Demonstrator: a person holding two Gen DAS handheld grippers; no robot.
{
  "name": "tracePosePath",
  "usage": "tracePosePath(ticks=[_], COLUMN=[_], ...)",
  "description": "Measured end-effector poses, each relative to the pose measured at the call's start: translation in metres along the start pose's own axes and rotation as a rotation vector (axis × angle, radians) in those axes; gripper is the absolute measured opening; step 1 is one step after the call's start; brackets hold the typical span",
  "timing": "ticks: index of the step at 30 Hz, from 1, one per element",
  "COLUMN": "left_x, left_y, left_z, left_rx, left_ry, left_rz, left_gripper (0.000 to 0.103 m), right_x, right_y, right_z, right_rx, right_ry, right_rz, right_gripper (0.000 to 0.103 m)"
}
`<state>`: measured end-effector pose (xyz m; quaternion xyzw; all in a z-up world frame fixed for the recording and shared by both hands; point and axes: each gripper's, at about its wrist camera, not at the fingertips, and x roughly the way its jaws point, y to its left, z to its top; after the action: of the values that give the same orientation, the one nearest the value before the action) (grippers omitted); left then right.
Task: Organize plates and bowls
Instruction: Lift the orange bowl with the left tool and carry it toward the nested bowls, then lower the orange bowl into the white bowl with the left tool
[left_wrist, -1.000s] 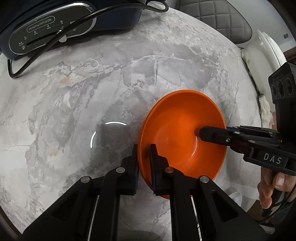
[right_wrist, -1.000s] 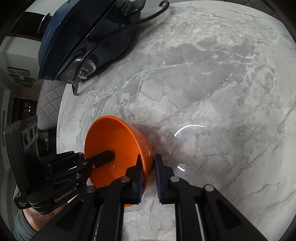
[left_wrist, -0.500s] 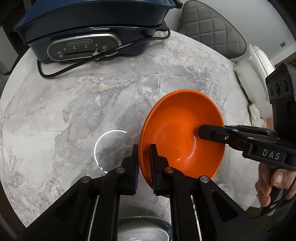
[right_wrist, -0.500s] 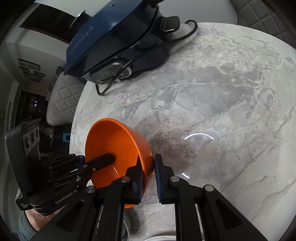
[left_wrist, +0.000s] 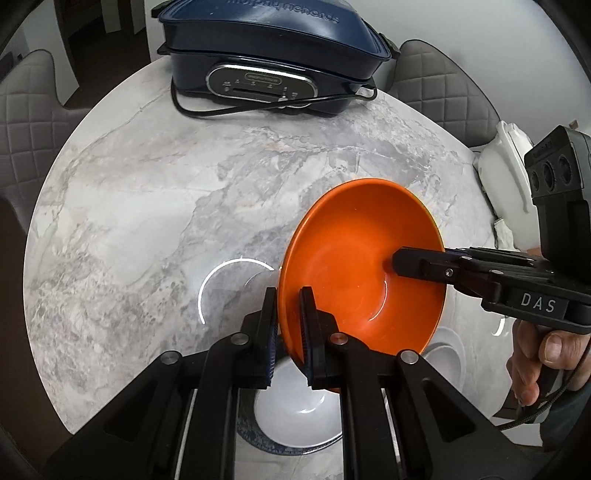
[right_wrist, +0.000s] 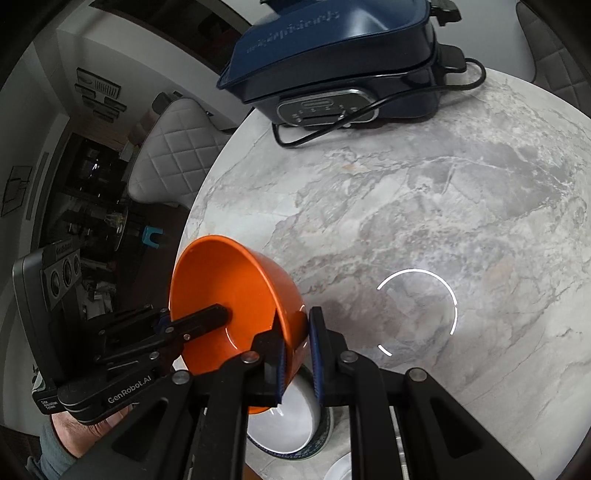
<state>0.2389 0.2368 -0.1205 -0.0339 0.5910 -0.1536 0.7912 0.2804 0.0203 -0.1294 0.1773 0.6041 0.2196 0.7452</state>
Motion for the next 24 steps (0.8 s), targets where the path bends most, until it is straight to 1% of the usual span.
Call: tracePosePath(ticks=[6, 13, 17, 24], left_x=[-0.009, 0.006, 0.019, 0.042], left_y=[0.021, 0.027, 0.026, 0.021], left_z=[-0.045, -0.087, -0.102, -0.115], left_rx=[-0.058, -0.106, -0.113, -0.121], left_ry=[0.016, 0.057, 0.082, 0.123], left_rz=[0.003, -0.009, -0.013, -0.017], left_gripper=[0.010, 0.010, 0.010, 0.010], right_x=[0.016, 0.034, 0.039, 0.044], right_y=[0.024, 0.031, 0.029, 0.022], right_z=[-0.026, -0.059, -0.074, -0.090], right_rx=[-0.044, -0.059, -0.061, -0.071], right_ry=[0.050, 0.110, 0.130, 0.150], right_rz=[0.005, -0.009, -0.029, -0.080], right_gripper=[0.014, 0.014, 0.014, 0.014])
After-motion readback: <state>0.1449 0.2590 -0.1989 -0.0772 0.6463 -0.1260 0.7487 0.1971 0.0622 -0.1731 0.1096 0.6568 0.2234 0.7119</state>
